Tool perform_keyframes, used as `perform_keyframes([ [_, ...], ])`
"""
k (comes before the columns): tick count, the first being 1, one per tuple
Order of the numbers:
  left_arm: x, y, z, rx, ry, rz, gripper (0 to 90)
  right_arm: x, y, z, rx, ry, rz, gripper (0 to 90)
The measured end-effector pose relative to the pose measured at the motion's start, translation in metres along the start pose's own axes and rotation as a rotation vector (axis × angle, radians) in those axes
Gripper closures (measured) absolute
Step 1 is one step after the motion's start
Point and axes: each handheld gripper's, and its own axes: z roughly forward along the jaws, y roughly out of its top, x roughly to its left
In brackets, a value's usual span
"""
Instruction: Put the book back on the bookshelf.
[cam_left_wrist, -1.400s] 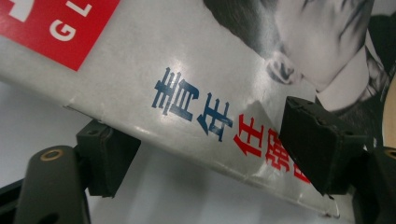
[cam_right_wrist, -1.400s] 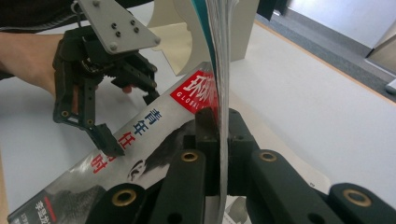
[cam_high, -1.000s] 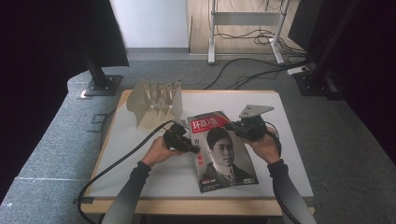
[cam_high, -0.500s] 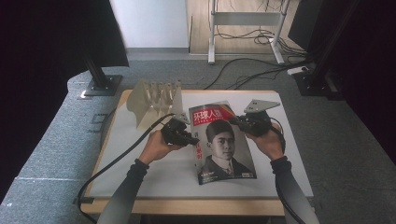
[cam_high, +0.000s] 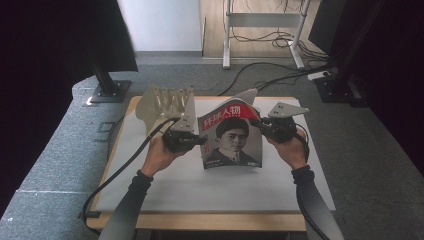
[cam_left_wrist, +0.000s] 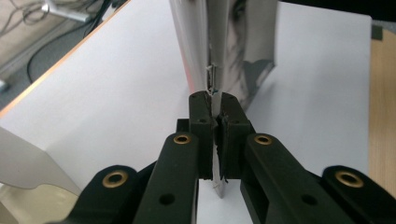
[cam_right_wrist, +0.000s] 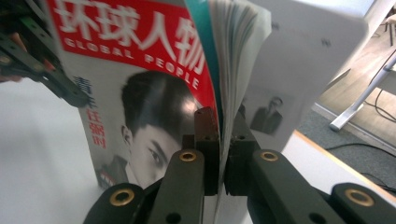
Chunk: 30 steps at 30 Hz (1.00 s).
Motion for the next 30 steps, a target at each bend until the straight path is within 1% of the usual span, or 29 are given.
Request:
perform_keyframes([
  [1,-0.002,0.000,0.000,0.002,-0.008,0.008,84.2,-0.001,-0.002,-0.001,-0.004,0.009,0.009,84.9],
  [3,-0.006,0.004,0.001,0.005,0.006,0.021,81.5,-0.001,-0.004,-0.004,0.000,0.011,0.012,84.8],
  [4,-0.007,0.008,0.001,0.002,0.014,0.021,79.8,-0.001,-0.005,-0.005,0.003,0.011,0.011,84.8],
  [6,-0.006,0.017,0.001,-0.027,0.013,0.000,75.8,-0.001,-0.007,-0.009,0.003,0.017,0.009,84.7],
  [8,-0.006,0.027,0.001,-0.037,0.018,-0.004,74.5,0.000,-0.008,-0.011,0.007,0.019,0.003,84.6],
  [10,-0.005,0.035,0.004,-0.025,0.027,-0.005,73.3,-0.001,-0.009,-0.013,0.007,0.023,0.005,84.5],
  [12,-0.005,0.040,0.008,-0.007,0.043,-0.001,73.6,-0.002,-0.010,-0.014,0.009,0.024,0.006,84.4],
  [14,-0.004,0.041,0.009,-0.007,0.065,0.000,80.8,-0.004,-0.012,-0.014,0.008,0.024,0.015,83.5],
  [15,-0.003,0.041,0.009,-0.008,0.065,-0.013,84.4,-0.005,-0.012,-0.015,0.008,0.024,0.017,82.1],
  [16,-0.001,0.040,0.009,-0.010,0.057,-0.026,85.9,-0.006,-0.013,-0.016,0.009,0.017,0.018,79.7],
  [17,0.000,0.038,0.010,-0.019,0.059,-0.028,86.3,-0.007,-0.014,-0.017,0.013,0.004,0.019,76.4],
  [19,0.002,0.036,0.009,-0.038,0.049,-0.048,86.6,-0.009,-0.016,-0.018,0.029,-0.010,0.020,69.1],
  [21,0.003,0.033,0.007,-0.050,0.043,-0.055,86.7,-0.010,-0.018,-0.018,0.045,-0.039,0.020,58.4],
  [24,0.004,0.030,0.000,-0.063,0.040,-0.069,86.8,-0.013,-0.024,-0.018,0.066,-0.068,0.037,47.9],
  [27,0.005,0.026,-0.009,-0.068,0.035,-0.081,86.9,-0.014,-0.031,-0.017,0.075,-0.083,0.052,41.5],
  [30,0.005,0.022,-0.021,-0.073,0.041,-0.100,86.9,-0.015,-0.040,-0.015,0.088,-0.084,0.065,38.3],
])
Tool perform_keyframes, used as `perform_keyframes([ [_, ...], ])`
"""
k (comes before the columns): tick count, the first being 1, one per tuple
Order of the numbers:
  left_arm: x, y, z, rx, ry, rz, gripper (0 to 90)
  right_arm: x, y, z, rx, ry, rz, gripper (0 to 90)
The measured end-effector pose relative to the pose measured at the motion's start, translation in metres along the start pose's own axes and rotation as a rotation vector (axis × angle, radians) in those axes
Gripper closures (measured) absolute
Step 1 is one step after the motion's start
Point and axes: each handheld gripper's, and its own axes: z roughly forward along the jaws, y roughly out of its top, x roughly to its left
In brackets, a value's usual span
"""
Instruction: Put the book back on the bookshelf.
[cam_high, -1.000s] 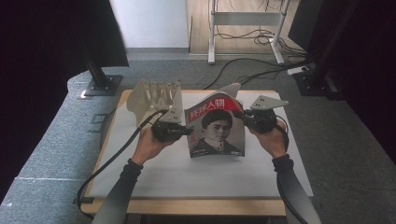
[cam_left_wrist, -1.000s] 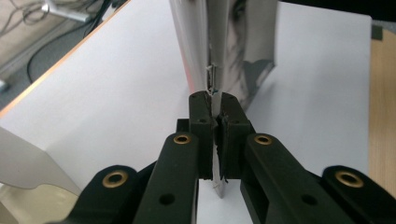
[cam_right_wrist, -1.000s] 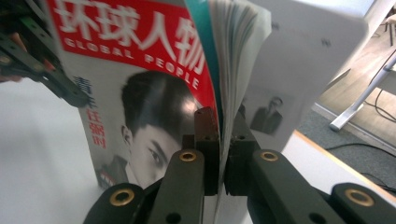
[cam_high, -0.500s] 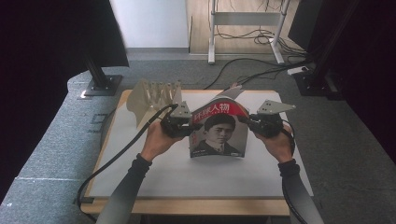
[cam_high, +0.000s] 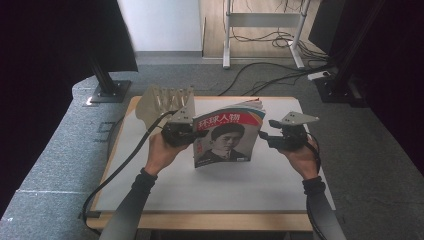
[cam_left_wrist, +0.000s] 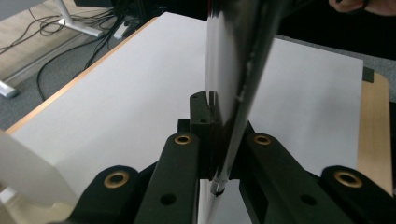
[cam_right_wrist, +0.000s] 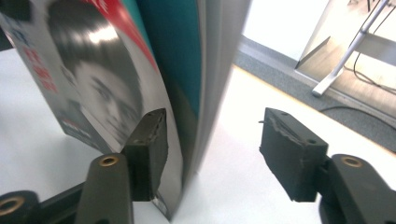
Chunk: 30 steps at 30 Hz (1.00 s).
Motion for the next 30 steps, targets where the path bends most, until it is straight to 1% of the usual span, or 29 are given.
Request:
perform_keyframes([
  [2,0.001,-0.003,-0.009,-0.003,0.005,-0.013,86.9,0.000,-0.006,0.003,0.013,0.003,0.007,36.9],
  [4,0.003,-0.006,-0.017,-0.005,0.005,-0.030,86.9,0.001,-0.012,0.007,0.040,0.008,0.004,35.3],
  [6,0.004,-0.009,-0.026,-0.002,0.010,-0.042,86.9,0.002,-0.019,0.013,0.065,0.012,-0.002,33.0],
  [10,0.006,-0.014,-0.041,-0.002,0.018,-0.071,86.9,0.004,-0.032,0.024,0.103,0.021,0.003,28.0],
  [14,0.006,-0.019,-0.056,-0.002,0.041,-0.081,86.9,0.005,-0.045,0.032,0.140,0.024,0.007,22.3],
  [17,0.007,-0.024,-0.068,-0.001,0.060,-0.097,87.0,0.005,-0.056,0.036,0.151,0.026,0.026,19.0],
  [23,0.012,-0.038,-0.095,-0.014,0.094,-0.157,87.0,0.003,-0.080,0.040,0.167,0.016,0.073,13.7],
  [26,0.016,-0.046,-0.109,-0.016,0.114,-0.189,87.0,0.004,-0.091,0.043,0.178,0.011,0.092,13.3],
  [30,0.020,-0.054,-0.128,-0.026,0.149,-0.221,87.0,0.006,-0.102,0.047,0.197,0.013,0.100,13.1],
])
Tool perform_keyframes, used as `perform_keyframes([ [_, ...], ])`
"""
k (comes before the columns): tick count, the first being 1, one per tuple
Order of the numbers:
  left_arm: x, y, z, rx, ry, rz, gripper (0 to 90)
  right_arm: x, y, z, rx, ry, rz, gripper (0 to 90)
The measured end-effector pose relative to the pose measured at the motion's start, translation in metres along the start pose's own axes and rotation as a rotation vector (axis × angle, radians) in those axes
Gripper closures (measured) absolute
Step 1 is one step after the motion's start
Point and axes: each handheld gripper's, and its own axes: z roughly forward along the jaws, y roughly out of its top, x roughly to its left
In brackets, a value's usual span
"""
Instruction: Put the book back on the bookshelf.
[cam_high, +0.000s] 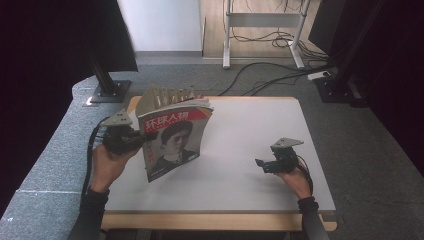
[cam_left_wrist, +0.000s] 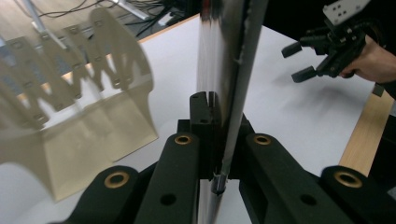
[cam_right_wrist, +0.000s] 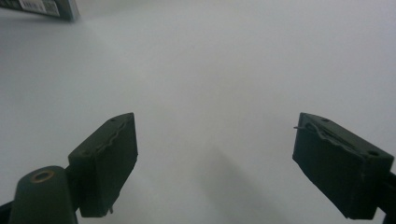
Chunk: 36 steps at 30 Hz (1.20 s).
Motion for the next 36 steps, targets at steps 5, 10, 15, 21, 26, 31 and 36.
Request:
perform_keyframes([
  [5,0.011,-0.006,-0.021,-0.013,0.041,-0.037,87.0,0.002,-0.008,0.007,0.022,-0.003,0.001,12.9],
  [10,0.023,-0.010,-0.040,-0.024,0.103,-0.067,87.0,0.005,-0.015,0.012,0.037,0.004,0.001,12.9],
  [15,0.037,-0.013,-0.053,-0.029,0.176,-0.095,87.0,0.005,-0.022,0.018,0.051,0.006,0.004,12.9],
  [21,0.055,-0.011,-0.055,-0.024,0.250,-0.131,87.0,0.004,-0.027,0.023,0.069,-0.001,0.005,13.0],
  [26,0.070,-0.004,-0.046,-0.040,0.287,-0.158,87.0,0.003,-0.027,0.022,0.067,-0.004,0.006,13.0],
  [31,0.082,0.003,-0.028,-0.056,0.305,-0.170,86.9,0.004,-0.027,0.023,0.066,-0.006,0.003,13.0],
  [36,0.092,0.008,-0.004,-0.083,0.328,-0.176,86.9,0.003,-0.027,0.022,0.065,-0.004,0.006,13.1],
])
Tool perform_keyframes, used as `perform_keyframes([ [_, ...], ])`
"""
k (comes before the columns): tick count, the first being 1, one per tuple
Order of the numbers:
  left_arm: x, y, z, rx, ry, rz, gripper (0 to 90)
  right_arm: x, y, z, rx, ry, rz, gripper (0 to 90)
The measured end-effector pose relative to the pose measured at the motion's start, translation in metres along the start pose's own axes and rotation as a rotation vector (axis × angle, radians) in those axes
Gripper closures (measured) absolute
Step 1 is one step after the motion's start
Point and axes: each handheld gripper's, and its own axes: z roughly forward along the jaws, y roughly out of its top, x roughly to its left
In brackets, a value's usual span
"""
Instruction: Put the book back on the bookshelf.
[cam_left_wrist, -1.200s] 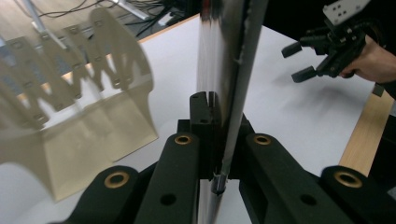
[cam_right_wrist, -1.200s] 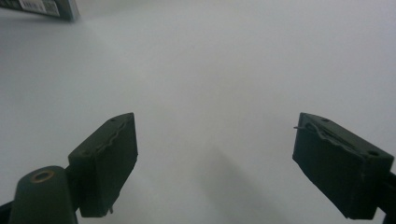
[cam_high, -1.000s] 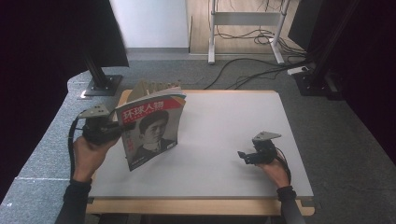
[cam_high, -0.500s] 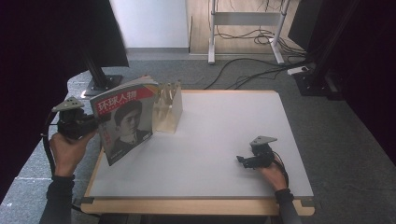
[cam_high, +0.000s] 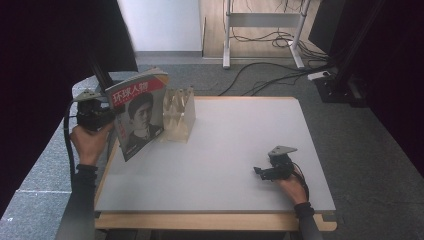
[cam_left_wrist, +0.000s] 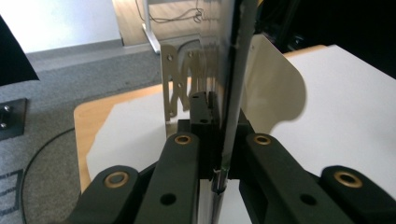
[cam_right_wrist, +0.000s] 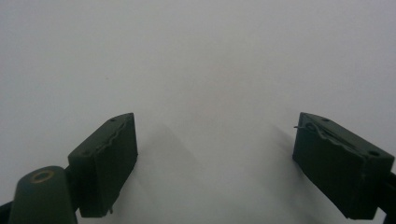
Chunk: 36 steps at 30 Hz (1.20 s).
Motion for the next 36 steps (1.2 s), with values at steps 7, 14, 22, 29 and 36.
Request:
perform_keyframes([
  [7,-0.001,-0.001,0.034,-0.047,0.018,-0.009,86.8,0.000,-0.001,-0.001,-0.011,0.001,0.005,13.1],
  [14,0.002,0.000,0.034,0.108,-0.039,0.011,83.2,0.001,0.000,0.000,-0.002,-0.003,-0.004,13.2],
  [22,0.012,-0.007,0.036,0.074,-0.032,-0.039,87.0,0.000,0.000,0.000,-0.002,0.006,0.003,13.2],
  [29,0.020,-0.018,0.048,0.060,-0.036,-0.084,85.0,0.000,-0.001,-0.001,-0.003,0.004,0.007,13.4],
  [36,0.019,-0.027,0.052,0.099,0.022,-0.036,50.2,0.001,-0.001,0.000,0.002,-0.015,-0.002,12.5],
])
